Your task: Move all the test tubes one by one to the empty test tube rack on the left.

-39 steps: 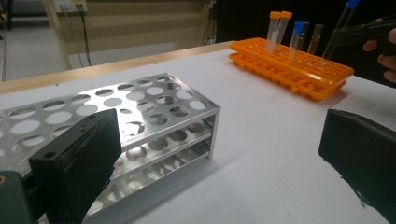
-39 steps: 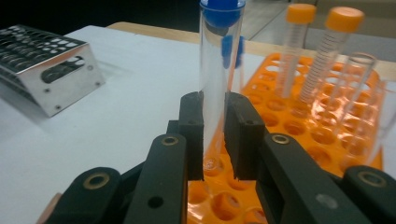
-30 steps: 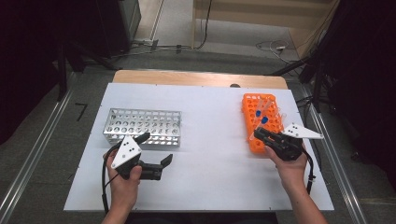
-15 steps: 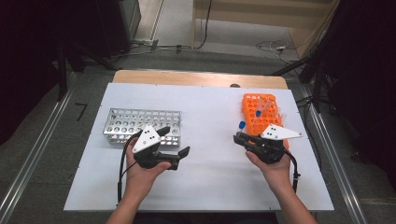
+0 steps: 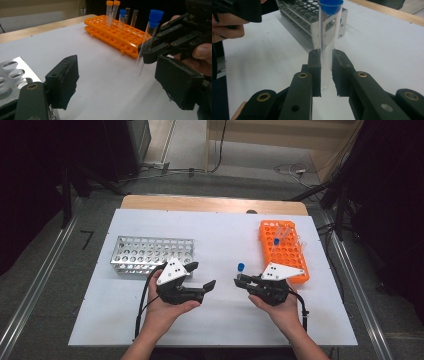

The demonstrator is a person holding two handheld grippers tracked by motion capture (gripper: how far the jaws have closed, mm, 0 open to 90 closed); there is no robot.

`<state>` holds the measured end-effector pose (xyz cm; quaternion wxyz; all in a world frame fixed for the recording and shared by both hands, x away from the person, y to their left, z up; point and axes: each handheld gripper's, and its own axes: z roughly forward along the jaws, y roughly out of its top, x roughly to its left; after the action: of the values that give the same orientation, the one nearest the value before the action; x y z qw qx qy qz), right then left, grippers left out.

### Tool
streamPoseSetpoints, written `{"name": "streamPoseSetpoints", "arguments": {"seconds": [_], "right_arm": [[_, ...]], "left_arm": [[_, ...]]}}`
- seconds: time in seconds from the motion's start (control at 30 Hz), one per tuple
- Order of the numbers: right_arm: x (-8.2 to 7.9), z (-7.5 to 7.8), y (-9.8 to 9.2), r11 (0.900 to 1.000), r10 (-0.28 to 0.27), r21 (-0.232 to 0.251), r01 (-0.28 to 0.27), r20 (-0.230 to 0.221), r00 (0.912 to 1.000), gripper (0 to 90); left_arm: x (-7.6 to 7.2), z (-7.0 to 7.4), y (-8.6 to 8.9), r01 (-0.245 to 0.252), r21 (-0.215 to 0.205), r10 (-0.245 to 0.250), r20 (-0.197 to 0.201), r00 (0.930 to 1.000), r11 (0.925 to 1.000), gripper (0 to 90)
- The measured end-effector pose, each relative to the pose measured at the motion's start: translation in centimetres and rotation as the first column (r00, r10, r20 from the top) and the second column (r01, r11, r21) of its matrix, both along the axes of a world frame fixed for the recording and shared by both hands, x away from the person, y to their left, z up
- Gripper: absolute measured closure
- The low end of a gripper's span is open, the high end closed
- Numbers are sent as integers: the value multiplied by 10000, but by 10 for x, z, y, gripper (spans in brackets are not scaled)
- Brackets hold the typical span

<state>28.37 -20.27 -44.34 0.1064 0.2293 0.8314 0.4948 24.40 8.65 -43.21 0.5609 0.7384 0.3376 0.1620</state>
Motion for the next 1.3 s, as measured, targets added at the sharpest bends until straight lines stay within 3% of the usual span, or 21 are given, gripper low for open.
{"name": "streamPoseSetpoints", "arguments": {"seconds": [0.27, 0.43, 0.63, 0.83, 1.07, 1.3], "right_arm": [[-9, -6, 18, 9979, 576, -277, -579, -117, 9983, 757], [-12, -6, 24, 9967, 740, -329, -744, -117, 9972, 756], [-17, -7, 31, 9934, 1055, -430, -1060, -144, 9943, 756], [-24, -7, 39, 9889, 1385, -540, -1388, -80, 9903, 756], [-25, -7, 41, 9871, 1501, -558, -1503, -75, 9886, 756], [-24, -9, 40, 9876, 1505, -418, -1514, -251, 9883, 755]], "left_arm": [[-4, 1, -10, 655, -79, -655, -21, 9978, 9978, 371], [-6, 2, -17, 1141, -79, -1142, -93, 9934, 9934, 423], [-5, 1, -22, 1243, -102, -1245, -193, 9920, 9922, 466], [-6, 0, -26, 1516, -96, -1519, -320, 9879, 9884, 599], [-7, 0, -26, 1630, -1, -1630, -209, 9864, 9866, 726], [-7, 0, -27, 1587, 60, -1586, -93, 9873, 9873, 761]]}}
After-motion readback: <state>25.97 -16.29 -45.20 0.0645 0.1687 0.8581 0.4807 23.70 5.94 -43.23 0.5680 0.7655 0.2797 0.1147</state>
